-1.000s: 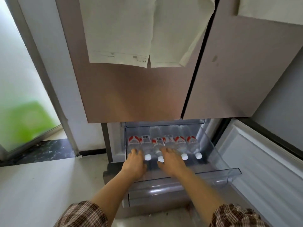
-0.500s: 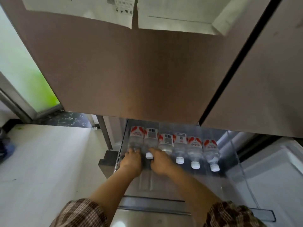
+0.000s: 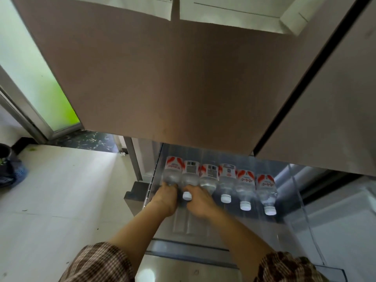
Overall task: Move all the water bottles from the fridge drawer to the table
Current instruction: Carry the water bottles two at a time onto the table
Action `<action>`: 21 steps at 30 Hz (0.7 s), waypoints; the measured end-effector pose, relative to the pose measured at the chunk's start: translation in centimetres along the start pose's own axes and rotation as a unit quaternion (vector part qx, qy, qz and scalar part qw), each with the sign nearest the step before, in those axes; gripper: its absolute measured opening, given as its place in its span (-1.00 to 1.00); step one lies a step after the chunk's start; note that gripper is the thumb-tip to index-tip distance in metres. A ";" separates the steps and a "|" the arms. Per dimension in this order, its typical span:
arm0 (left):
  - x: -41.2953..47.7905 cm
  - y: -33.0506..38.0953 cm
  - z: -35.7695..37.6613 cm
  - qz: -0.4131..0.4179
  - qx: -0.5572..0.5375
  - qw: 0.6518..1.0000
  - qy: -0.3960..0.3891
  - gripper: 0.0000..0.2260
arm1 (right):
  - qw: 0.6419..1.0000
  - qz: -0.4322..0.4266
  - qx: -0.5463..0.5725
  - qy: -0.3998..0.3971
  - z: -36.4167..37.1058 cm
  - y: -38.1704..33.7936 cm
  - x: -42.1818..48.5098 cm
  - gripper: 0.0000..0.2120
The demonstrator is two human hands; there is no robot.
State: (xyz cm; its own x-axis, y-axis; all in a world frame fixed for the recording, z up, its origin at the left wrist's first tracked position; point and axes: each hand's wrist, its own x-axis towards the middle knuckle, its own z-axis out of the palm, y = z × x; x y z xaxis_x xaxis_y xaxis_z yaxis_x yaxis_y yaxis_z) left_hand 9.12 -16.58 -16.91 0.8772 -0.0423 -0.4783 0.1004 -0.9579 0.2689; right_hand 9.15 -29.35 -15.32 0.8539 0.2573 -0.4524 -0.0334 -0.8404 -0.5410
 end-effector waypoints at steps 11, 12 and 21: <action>-6.8 0.4 -2.5 0.039 -0.007 0.996 0.074 -0.57 | 0.999 -0.028 0.032 0.020 -2.6 -1.3 -5.2 -0.66; -7.4 0.4 -2.7 0.045 0.005 0.995 0.093 -0.58 | 0.999 -0.039 0.025 0.027 -3.0 -1.4 -5.8 -0.68; -10.5 1.0 -6.6 0.076 0.105 0.962 0.239 -0.52 | 0.975 -0.140 -0.055 0.165 -4.9 -3.4 -8.3 -0.78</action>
State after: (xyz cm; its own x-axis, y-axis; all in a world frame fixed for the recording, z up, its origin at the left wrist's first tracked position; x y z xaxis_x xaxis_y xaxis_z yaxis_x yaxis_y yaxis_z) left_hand 3.17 -15.17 -6.10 0.9950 -0.0995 0.0054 -0.0995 -0.9894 0.1060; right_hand 4.72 -31.00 -6.27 0.9425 0.3323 -0.0349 0.2660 -0.8097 -0.5231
